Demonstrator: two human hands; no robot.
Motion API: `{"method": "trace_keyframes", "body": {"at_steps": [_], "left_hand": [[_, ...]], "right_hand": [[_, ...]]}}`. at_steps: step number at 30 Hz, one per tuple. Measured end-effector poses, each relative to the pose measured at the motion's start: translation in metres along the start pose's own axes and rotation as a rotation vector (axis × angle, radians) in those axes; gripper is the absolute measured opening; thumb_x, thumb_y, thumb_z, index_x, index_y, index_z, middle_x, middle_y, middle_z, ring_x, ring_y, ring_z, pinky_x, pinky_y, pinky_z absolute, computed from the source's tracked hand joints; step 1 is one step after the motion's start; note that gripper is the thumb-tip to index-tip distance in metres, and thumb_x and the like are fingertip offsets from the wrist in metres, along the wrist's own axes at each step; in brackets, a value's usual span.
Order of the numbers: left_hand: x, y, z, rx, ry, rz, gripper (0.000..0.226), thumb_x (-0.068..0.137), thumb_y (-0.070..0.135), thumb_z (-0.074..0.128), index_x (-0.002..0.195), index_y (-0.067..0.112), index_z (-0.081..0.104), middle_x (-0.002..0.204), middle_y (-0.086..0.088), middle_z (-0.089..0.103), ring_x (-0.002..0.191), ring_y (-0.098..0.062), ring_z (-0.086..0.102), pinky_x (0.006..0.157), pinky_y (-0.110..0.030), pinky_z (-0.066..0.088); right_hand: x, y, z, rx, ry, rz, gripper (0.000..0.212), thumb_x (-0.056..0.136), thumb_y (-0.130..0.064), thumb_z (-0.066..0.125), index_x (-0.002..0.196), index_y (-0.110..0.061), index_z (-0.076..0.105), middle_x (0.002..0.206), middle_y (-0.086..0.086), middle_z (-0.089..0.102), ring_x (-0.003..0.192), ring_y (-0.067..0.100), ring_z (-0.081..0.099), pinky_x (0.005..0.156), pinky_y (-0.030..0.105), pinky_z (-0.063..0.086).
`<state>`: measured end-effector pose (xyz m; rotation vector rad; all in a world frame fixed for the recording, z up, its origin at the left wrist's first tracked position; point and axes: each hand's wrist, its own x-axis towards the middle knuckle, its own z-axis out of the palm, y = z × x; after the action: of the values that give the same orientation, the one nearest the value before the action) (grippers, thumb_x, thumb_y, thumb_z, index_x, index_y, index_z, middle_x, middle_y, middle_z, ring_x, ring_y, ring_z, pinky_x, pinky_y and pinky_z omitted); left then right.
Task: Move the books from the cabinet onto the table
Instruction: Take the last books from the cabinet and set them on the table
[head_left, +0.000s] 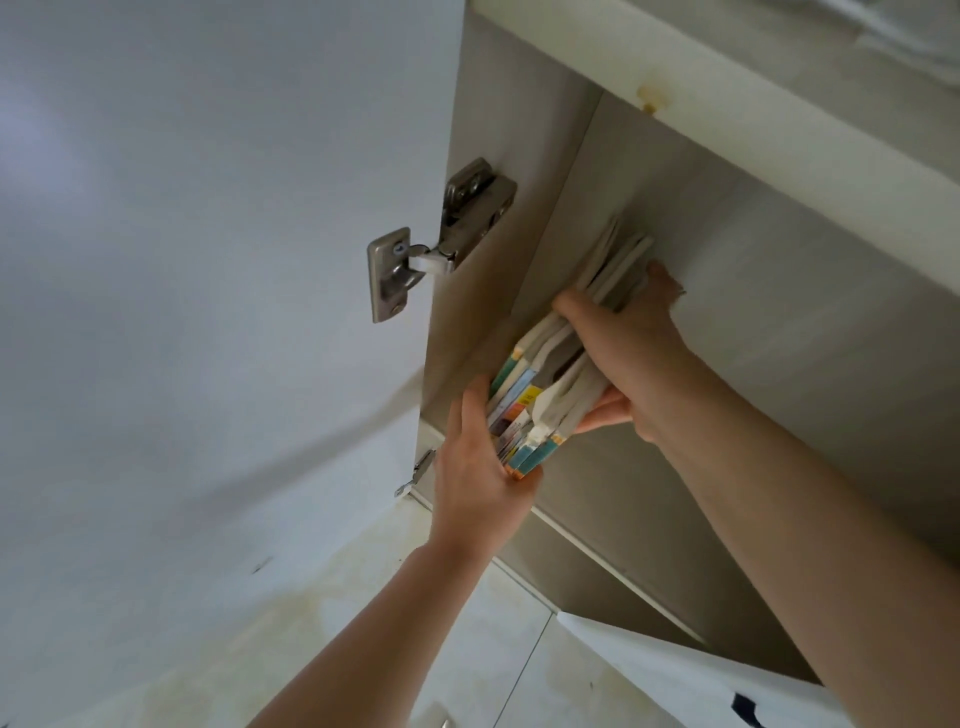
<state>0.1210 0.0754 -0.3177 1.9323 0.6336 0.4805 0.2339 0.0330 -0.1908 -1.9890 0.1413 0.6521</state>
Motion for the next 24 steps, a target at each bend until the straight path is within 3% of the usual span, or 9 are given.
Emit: {"method": "trace_keyframes", "body": {"at_steps": [3,6,9,11,13,17,19,21,24], "left_hand": [[-0.026,-0.002,-0.014,-0.06,-0.027,0.024,0.08,0.067,0.024,0.083,0.132,0.029,0.036,0.115,0.008,0.054,0.096,0.003,0.056,0.072,0.001,0.044],[-0.046,-0.01,-0.03,-0.091,-0.053,0.027,0.081,0.066,0.036,0.075,0.134,0.043,0.032,0.122,0.014,0.054,0.109,-0.004,0.059,0.085,-0.02,0.054],[-0.053,-0.021,-0.042,-0.082,-0.064,0.032,0.084,0.067,0.031,0.077,0.131,0.054,0.028,0.126,0.022,0.053,0.11,-0.007,0.062,0.085,-0.034,0.057],[-0.051,-0.026,-0.046,-0.073,-0.077,0.029,0.085,0.068,0.035,0.079,0.132,0.053,0.027,0.126,0.024,0.051,0.108,-0.006,0.063,0.079,-0.035,0.059],[-0.049,-0.029,-0.048,-0.072,-0.082,0.024,0.086,0.067,0.031,0.081,0.134,0.048,0.029,0.125,0.023,0.052,0.109,-0.002,0.06,0.08,-0.029,0.058],[-0.045,-0.036,-0.052,-0.169,-0.102,0.042,0.084,0.067,0.02,0.08,0.137,0.027,0.035,0.128,0.012,0.055,0.116,-0.003,0.057,0.087,-0.022,0.056],[-0.043,-0.039,-0.053,-0.199,-0.107,0.031,0.084,0.066,0.017,0.079,0.138,0.023,0.036,0.129,0.01,0.055,0.115,-0.002,0.059,0.084,-0.026,0.057],[-0.04,-0.038,-0.055,-0.197,-0.114,0.036,0.085,0.065,0.017,0.081,0.136,0.029,0.036,0.128,0.006,0.056,0.111,0.002,0.06,0.081,-0.02,0.057],[-0.036,-0.036,-0.056,-0.184,-0.129,0.045,0.086,0.065,0.015,0.084,0.133,0.037,0.036,0.124,-0.002,0.059,0.108,0.001,0.061,0.074,-0.009,0.052]], "right_hand": [[-0.026,0.014,-0.001,-0.005,-0.004,0.006,0.08,0.067,-0.041,0.07,0.128,-0.057,0.021,0.119,0.013,0.061,0.086,0.043,0.067,0.048,0.055,0.057],[-0.049,0.027,-0.005,0.018,-0.048,0.011,0.099,0.075,-0.036,0.078,0.133,-0.063,0.002,0.132,0.002,0.052,0.09,0.037,0.067,0.052,0.05,0.06],[-0.061,0.043,-0.02,0.045,-0.056,0.014,0.107,0.069,-0.048,0.074,0.134,-0.065,-0.01,0.124,0.0,0.048,0.076,0.027,0.071,0.054,0.037,0.062],[-0.053,0.055,-0.039,0.173,-0.052,0.047,0.09,0.072,-0.053,0.062,0.14,-0.059,0.003,0.122,0.005,0.055,0.068,0.025,0.074,0.057,0.037,0.061],[-0.036,0.071,-0.062,0.319,-0.152,0.137,0.074,0.078,-0.049,0.058,0.145,-0.041,0.027,0.118,0.017,0.065,0.083,0.029,0.075,0.075,0.045,0.059],[-0.01,0.09,-0.098,0.531,-0.599,0.182,0.044,0.069,-0.043,0.08,0.11,-0.035,0.065,0.123,0.023,0.063,0.119,0.035,0.06,0.1,0.056,0.045],[0.001,0.099,-0.103,0.335,-0.682,0.12,0.062,0.061,-0.029,0.089,0.115,-0.037,0.06,0.124,0.019,0.065,0.119,0.029,0.061,0.097,0.052,0.049],[0.016,0.104,-0.094,-0.026,-0.588,0.04,0.091,0.065,-0.016,0.085,0.14,-0.032,0.036,0.126,0.011,0.064,0.113,0.019,0.065,0.089,0.038,0.056],[0.042,0.096,-0.081,-0.4,-0.579,-0.079,0.107,0.072,-0.009,0.082,0.151,-0.027,0.013,0.127,-0.007,0.058,0.11,0.003,0.062,0.08,0.019,0.056]]}}
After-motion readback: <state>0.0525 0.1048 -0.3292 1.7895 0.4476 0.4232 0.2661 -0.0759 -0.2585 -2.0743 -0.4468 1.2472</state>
